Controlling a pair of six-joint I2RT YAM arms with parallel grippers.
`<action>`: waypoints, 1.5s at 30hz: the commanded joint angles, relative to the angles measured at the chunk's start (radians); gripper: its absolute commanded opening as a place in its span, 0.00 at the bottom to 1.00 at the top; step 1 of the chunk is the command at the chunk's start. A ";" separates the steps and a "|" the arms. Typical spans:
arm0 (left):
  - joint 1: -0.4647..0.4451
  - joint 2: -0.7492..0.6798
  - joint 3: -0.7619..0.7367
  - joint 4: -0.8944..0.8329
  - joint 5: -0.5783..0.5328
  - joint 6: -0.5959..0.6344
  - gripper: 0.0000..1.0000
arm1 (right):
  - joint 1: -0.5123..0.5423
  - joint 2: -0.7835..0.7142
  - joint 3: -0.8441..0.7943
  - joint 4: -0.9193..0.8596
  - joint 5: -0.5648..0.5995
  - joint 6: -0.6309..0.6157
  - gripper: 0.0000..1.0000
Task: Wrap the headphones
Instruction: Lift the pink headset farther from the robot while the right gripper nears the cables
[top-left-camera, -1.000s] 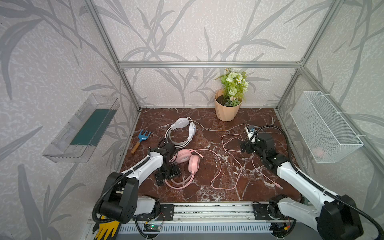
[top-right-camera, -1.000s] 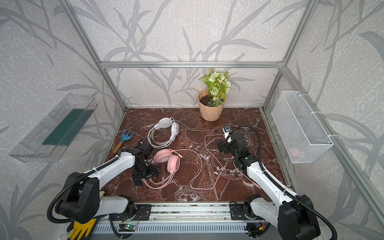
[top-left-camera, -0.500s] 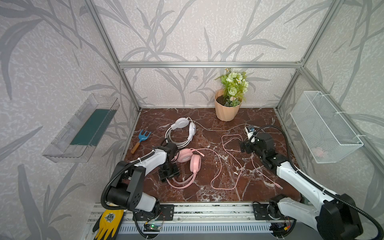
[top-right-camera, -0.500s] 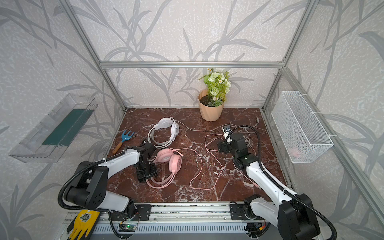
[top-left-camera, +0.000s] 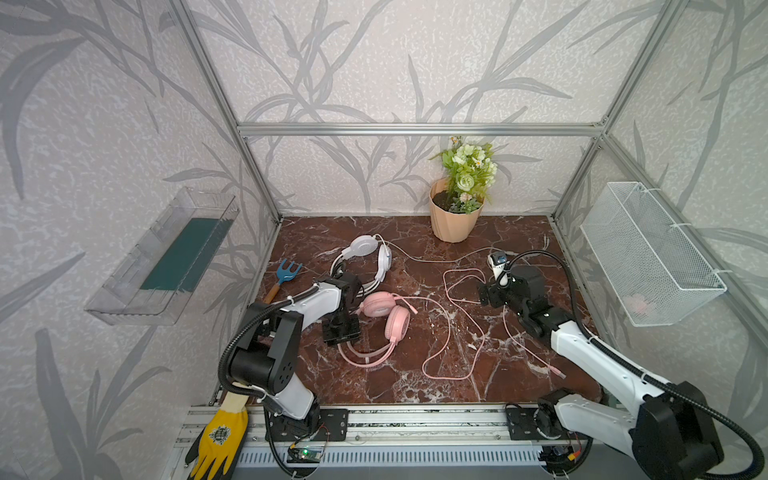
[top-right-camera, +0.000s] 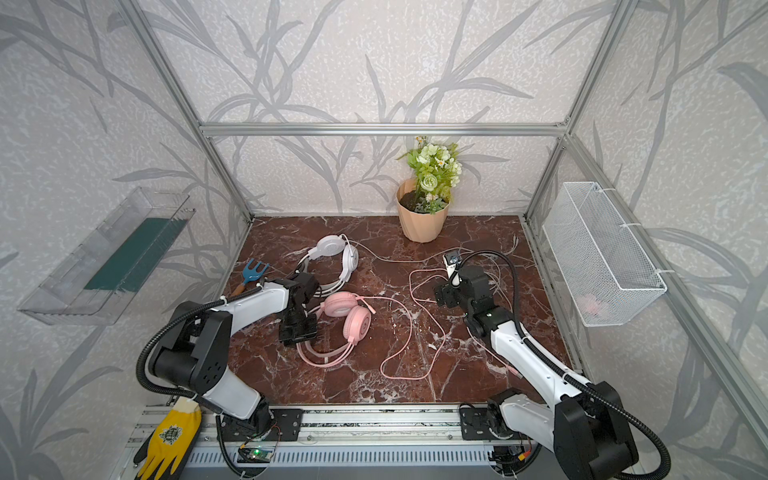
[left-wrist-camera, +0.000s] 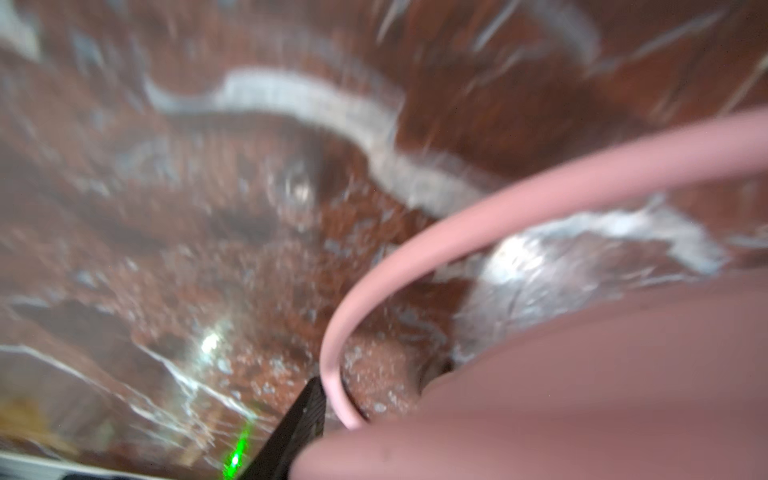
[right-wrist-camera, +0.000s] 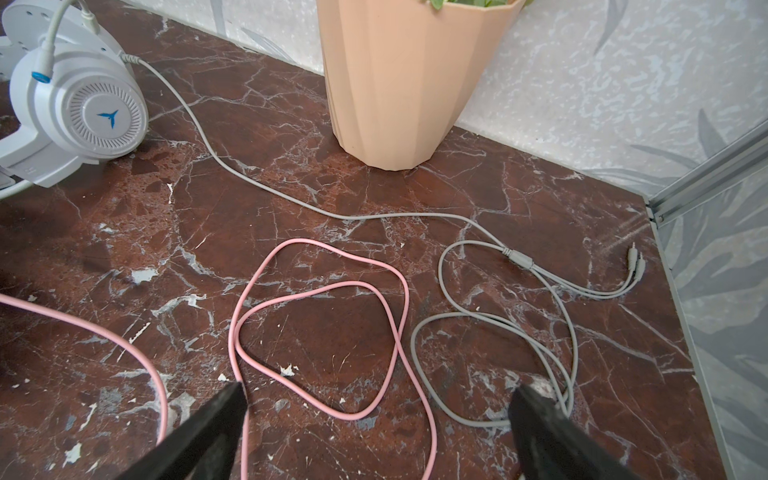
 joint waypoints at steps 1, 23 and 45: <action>-0.005 0.000 0.051 -0.007 -0.064 0.059 0.49 | 0.010 0.006 0.034 0.026 0.016 -0.002 0.99; -0.014 -0.229 -0.102 -0.004 0.099 -0.150 0.80 | 0.025 0.128 0.099 0.065 -0.032 -0.035 0.99; -0.021 -0.010 -0.071 0.076 0.147 -0.072 0.64 | 0.051 0.066 0.066 0.039 0.032 -0.006 0.99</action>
